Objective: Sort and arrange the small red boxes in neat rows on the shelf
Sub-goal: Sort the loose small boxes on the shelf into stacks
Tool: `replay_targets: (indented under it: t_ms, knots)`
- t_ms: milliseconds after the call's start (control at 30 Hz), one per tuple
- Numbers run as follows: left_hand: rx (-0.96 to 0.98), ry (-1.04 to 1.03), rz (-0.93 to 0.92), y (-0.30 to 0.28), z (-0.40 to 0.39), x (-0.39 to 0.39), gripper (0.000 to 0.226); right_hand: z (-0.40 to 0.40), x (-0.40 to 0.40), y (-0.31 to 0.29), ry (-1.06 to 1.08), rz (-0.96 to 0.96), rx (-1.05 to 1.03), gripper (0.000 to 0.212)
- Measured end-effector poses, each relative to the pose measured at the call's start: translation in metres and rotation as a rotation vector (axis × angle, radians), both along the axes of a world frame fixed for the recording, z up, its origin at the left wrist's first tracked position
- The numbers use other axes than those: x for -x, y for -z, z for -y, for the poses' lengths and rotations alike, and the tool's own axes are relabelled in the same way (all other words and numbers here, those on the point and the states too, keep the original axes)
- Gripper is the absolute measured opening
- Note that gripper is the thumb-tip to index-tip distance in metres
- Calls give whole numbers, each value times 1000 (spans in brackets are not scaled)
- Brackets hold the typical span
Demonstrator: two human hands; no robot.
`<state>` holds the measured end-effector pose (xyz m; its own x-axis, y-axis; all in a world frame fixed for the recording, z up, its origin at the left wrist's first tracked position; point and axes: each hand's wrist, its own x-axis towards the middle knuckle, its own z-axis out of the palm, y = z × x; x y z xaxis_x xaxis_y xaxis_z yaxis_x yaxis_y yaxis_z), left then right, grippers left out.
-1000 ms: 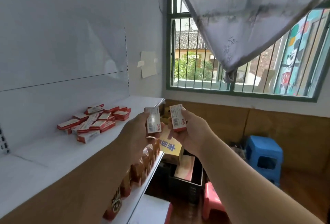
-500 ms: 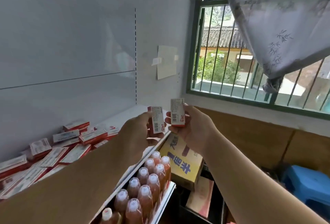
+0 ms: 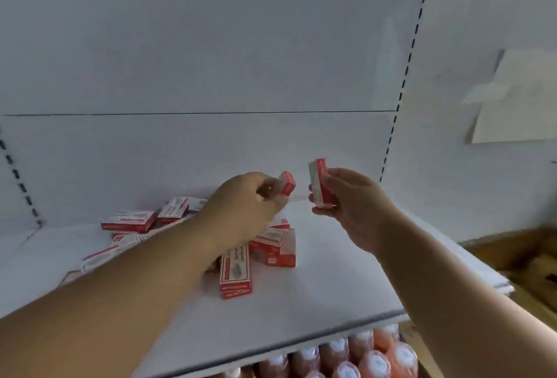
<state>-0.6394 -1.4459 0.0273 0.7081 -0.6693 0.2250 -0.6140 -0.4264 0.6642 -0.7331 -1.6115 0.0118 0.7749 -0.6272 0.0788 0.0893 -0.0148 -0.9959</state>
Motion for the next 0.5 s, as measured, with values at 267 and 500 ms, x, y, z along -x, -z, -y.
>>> replay_targets:
  t_ms: [267, 500]
  knots:
    - [-321, -262, 307, 6, 20, -19, 37, 12, -52, 5, -77, -329, 557, 27]
    - [-492, -420, 369, 5, 14, -43, 49, -5, -71, -5, -124, -489, 875, 25]
